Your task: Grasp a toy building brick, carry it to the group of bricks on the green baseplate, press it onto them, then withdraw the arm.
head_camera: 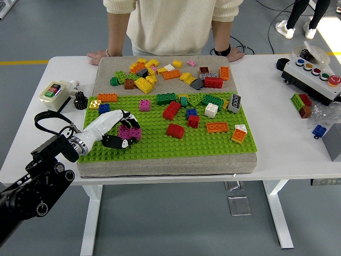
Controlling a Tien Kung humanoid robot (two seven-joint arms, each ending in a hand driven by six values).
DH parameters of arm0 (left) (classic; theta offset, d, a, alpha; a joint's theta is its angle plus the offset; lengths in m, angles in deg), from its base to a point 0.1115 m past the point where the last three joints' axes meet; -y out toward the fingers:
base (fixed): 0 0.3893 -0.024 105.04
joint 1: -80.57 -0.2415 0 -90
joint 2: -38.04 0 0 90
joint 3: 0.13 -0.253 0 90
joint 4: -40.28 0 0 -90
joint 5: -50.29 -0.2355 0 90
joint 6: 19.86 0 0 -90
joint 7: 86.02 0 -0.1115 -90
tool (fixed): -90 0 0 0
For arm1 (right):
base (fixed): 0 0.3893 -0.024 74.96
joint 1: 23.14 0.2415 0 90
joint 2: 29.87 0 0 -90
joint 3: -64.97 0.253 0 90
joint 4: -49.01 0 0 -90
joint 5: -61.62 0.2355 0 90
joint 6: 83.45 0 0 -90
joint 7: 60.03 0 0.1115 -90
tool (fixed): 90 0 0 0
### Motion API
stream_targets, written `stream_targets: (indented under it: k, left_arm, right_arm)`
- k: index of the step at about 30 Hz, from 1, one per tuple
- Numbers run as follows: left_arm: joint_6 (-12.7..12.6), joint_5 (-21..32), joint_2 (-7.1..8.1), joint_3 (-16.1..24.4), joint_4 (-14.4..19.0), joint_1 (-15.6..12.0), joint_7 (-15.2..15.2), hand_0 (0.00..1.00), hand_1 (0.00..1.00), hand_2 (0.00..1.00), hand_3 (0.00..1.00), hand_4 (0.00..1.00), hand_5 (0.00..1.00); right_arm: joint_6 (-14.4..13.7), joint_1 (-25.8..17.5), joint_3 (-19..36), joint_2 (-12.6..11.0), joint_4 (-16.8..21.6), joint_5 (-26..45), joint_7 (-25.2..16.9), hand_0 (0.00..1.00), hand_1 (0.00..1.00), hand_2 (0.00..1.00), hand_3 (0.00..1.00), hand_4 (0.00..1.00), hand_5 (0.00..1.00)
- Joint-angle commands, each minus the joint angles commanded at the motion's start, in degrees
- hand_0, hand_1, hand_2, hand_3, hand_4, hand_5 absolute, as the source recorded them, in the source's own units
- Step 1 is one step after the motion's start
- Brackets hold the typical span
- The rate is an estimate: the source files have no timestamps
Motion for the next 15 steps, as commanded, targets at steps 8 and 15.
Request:
stream_targets:
  k: [8,15]
  left_arm:
    - [0.14,0.06,-0.06,0.07,-0.13,-0.09,-0.04,0.605,0.569,0.563,0.531,0.685,0.002]
    - [0.30,0.02,0.02,0.14,0.95,-0.23,0.03,0.606,0.571,0.562,0.532,0.685,0.002]
  right_arm:
    - [-0.10,0.02,0.00,-0.04,0.00,0.06,0.03,0.752,0.674,0.726,0.658,0.913,0.487]
    - [-0.10,-0.07,0.13,-0.05,0.00,0.04,0.01,0.752,0.674,0.725,0.657,0.912,0.486]
